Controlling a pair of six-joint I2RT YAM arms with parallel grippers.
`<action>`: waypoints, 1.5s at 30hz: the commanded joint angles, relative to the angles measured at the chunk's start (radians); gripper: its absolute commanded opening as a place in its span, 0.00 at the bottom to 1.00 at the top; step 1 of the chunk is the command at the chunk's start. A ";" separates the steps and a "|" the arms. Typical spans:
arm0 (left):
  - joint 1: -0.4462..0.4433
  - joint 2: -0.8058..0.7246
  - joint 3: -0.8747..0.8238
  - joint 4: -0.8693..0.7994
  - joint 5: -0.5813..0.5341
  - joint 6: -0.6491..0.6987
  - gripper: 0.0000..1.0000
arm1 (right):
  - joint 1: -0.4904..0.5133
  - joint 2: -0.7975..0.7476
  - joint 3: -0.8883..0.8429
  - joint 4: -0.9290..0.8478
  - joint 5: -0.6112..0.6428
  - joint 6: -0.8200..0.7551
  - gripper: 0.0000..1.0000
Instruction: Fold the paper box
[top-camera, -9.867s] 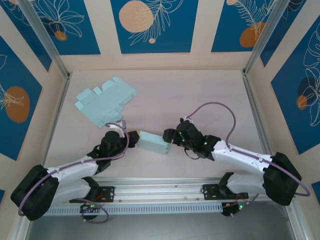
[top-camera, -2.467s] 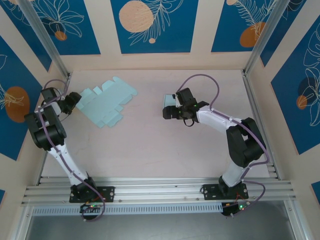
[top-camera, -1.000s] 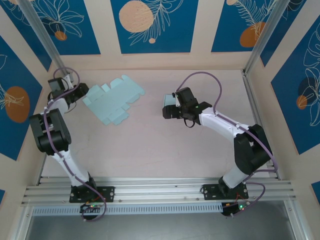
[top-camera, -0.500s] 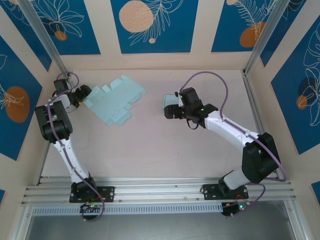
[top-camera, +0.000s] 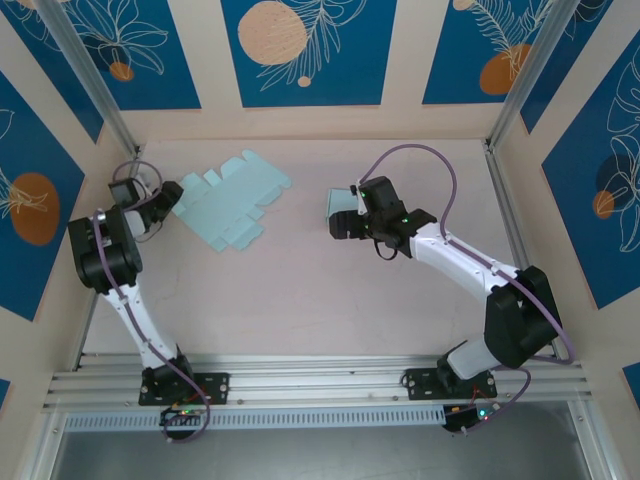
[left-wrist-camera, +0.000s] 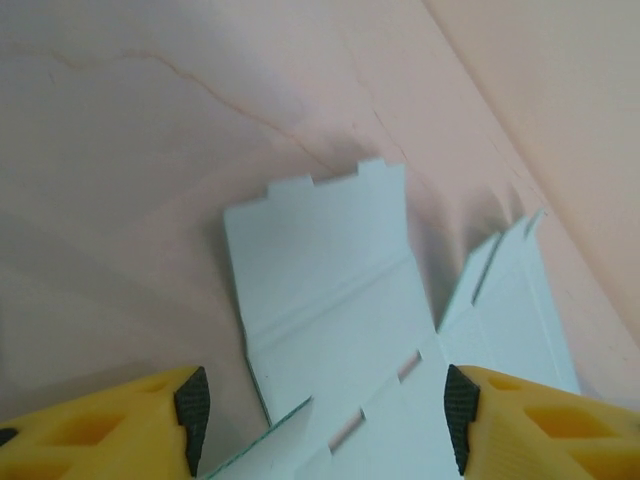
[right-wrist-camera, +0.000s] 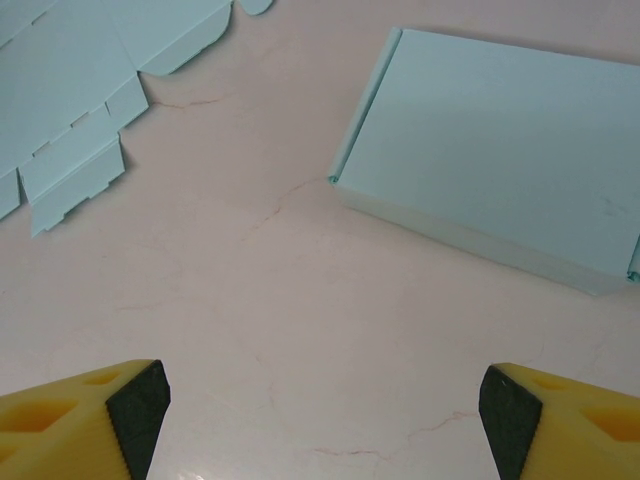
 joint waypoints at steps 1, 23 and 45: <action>-0.031 -0.006 -0.108 0.050 0.125 -0.100 0.62 | 0.006 -0.036 -0.013 0.017 -0.001 -0.018 0.83; -0.077 -0.075 -0.189 -0.023 0.154 -0.033 0.48 | 0.008 -0.117 -0.055 0.008 0.021 -0.015 0.83; -0.123 -0.189 -0.158 -0.235 0.095 0.167 0.00 | 0.005 -0.152 -0.045 -0.013 0.029 -0.022 0.83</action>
